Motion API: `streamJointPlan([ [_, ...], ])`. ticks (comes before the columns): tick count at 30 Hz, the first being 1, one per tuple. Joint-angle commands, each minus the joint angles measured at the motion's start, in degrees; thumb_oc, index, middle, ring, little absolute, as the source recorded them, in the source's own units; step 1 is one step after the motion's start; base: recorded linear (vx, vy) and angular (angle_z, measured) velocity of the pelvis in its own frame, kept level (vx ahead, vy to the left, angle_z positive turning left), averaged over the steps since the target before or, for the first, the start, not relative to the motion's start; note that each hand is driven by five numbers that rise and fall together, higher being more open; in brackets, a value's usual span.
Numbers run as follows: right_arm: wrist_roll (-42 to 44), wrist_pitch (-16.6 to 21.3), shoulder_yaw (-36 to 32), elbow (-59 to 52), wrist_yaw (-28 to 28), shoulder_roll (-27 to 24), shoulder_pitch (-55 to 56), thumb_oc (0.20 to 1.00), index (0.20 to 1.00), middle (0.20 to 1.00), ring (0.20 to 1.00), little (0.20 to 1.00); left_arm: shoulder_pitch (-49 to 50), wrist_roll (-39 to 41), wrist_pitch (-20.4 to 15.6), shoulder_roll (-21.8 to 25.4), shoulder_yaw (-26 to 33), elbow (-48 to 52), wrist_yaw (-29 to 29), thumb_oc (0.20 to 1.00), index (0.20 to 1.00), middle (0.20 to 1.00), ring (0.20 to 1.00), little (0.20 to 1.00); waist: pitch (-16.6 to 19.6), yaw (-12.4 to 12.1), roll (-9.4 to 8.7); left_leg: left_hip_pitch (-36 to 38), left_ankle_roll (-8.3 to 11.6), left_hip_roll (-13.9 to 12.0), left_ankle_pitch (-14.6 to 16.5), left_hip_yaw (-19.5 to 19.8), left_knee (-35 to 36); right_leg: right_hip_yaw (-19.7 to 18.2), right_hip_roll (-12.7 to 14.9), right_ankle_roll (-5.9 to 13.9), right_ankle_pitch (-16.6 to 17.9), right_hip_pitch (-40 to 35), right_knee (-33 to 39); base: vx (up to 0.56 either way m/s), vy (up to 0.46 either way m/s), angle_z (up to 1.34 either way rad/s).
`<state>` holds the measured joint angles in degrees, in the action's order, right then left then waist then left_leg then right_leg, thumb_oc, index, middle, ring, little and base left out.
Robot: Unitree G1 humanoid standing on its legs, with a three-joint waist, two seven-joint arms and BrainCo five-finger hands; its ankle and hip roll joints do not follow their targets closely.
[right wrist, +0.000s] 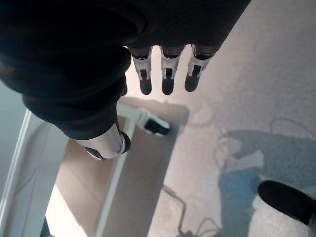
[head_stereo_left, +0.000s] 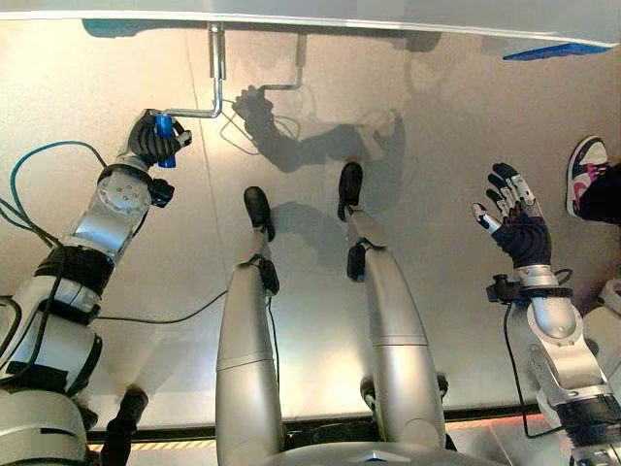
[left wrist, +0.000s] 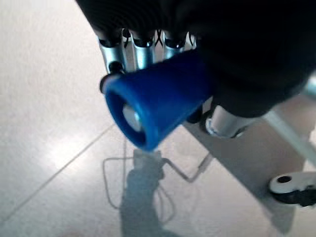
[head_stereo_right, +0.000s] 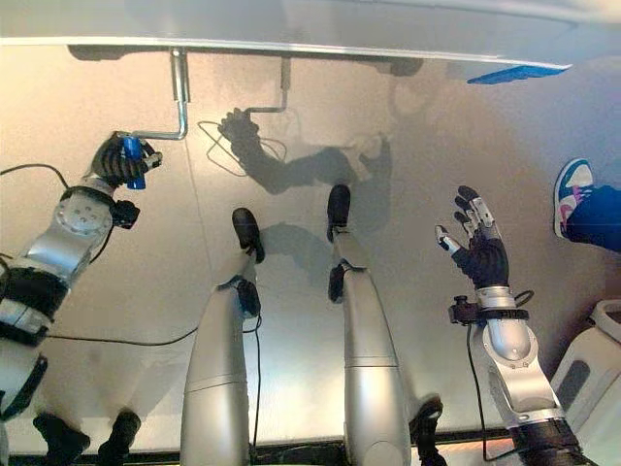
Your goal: Raise the hospital bed
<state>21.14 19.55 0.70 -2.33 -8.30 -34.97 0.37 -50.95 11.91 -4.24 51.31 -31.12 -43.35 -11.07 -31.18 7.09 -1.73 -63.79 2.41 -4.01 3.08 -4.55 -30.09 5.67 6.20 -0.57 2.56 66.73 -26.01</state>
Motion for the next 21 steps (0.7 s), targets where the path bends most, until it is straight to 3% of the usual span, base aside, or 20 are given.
streamJointPlan([
  [1,1.8,3.4,0.0,-5.1,0.7,-1.9,5.1,1.0,1.0,1.0,1.0,1.0,-7.6,-5.1,1.5,4.0,3.7,-7.0,-4.5,0.2,0.2,0.2,0.2,0.2,1.4,1.5,0.18,0.4,1.15,-0.1,1.0,3.2,0.4,-1.8,5.5,10.23,-5.7,-3.1,-5.0,0.01,-0.043,-0.02],
  [13,3.6,3.8,1.9,-4.7,0.0,-1.7,2.9,1.0,1.0,1.0,1.0,1.0,-13.9,-7.1,2.6,-12.3,-0.1,-10.4,-6.3,0.2,0.2,0.2,0.2,0.2,1.4,2.5,-1.47,-1.0,1.03,-0.1,1.0,3.5,-0.1,-1.8,5.1,10.1,-5.8,-1.7,-5.6,0.0,-0.006,0.0],
  [21,4.9,4.0,2.9,-4.1,-0.6,-1.7,0.7,1.0,1.0,1.0,1.0,1.0,-15.9,-5.3,2.2,-18.9,-0.9,-13.6,-6.6,0.2,0.2,0.2,0.2,0.2,1.4,3.2,-2.07,-1.4,0.9,-0.1,1.2,3.4,-0.7,-2.3,4.8,10.06,-5.7,-1.1,-6.0,0.0,-0.001,-0.01],
])
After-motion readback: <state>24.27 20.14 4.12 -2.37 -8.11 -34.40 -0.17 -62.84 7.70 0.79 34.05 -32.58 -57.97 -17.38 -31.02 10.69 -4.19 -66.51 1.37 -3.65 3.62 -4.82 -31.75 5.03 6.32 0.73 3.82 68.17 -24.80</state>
